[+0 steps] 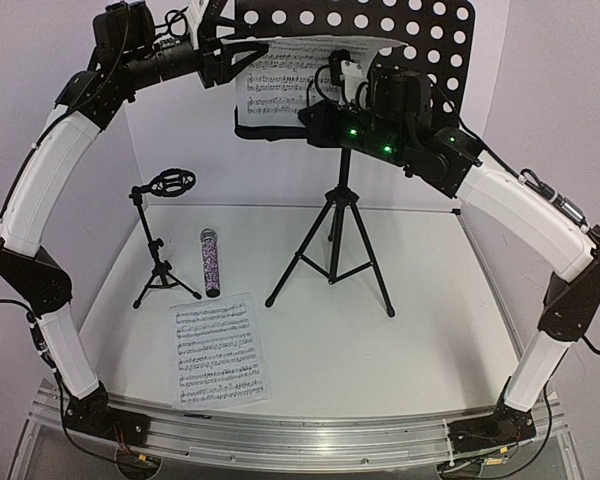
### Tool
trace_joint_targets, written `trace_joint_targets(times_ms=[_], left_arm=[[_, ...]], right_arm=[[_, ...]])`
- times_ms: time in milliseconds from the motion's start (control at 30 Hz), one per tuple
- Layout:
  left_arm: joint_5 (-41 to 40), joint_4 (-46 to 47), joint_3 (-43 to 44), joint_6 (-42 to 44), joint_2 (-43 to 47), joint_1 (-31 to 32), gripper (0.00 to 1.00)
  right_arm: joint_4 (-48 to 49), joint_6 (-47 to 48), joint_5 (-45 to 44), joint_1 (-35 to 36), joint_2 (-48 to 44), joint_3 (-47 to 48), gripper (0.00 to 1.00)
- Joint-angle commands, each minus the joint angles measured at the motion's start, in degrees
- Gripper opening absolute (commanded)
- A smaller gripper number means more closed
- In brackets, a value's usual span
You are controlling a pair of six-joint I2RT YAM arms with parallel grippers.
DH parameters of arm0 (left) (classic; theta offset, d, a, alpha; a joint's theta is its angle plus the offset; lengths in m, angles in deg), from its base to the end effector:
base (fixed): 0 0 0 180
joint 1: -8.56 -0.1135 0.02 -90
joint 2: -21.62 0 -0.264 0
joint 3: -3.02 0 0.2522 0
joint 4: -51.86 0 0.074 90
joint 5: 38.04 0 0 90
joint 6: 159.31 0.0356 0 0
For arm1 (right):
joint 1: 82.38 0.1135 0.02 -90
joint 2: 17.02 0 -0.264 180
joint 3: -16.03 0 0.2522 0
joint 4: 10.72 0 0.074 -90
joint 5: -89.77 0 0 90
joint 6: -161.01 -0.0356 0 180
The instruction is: Set up the instrument practice props
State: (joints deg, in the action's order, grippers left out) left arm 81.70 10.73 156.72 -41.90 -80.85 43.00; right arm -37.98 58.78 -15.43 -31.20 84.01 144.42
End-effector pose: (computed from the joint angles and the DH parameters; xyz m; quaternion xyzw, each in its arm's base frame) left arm 0.2689 -0.2058 0.5863 0.4877 0.4313 -0.2099 0.7294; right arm 0.2598 0.3080 0.4887 -0.1452 0.6914 0.2892 0.6459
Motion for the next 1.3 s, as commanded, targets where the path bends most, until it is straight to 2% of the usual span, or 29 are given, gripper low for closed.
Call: trace_joint_targets(times_ms=[0,267,367,467,700,900,1067,1200,1267], left_arm=[[-0.3,-1.8,0.5,1.5,3.2,-0.2,0.53],[-1.1,-0.5,1.8,0.5,2.5,-0.2,0.54],[-2.9,0.2,2.1,0.5,2.8,-0.2,0.55],[-3.4,-0.3,1.4,0.6,3.2,-0.2,0.56],[-3.7,-0.6,1.2,0.5,3.1,-0.2,0.57],[-5.6,-1.3,2.4,0.8,3.5,-0.2,0.6],[-7.1,-0.9,3.7,0.8,3.3,-0.2,0.64],[-7.4,-1.2,4.6,0.6,3.1,-0.2,0.66],[-7.3,-1.9,4.9,0.5,3.1,-0.2,0.67]], right_arm=[[2.1,-0.1,-1.9,0.2,-0.2,0.3,0.0],[2.2,-0.5,-1.4,0.3,0.2,1.0,0.01],[2.2,-1.0,-0.4,0.2,0.0,1.0,0.16],[2.2,-1.4,0.9,0.3,-0.4,1.0,0.26],[2.1,-1.5,1.7,0.3,-2.2,-0.4,0.32],[2.0,-2.3,2.8,0.3,-6.1,-3.7,0.46],[0.4,-1.2,4.4,0.3,-9.2,-5.7,0.62],[-1.6,0.4,5.4,0.3,-10.9,-5.8,0.63],[-1.6,0.7,7.7,0.3,-10.9,-5.0,0.59]])
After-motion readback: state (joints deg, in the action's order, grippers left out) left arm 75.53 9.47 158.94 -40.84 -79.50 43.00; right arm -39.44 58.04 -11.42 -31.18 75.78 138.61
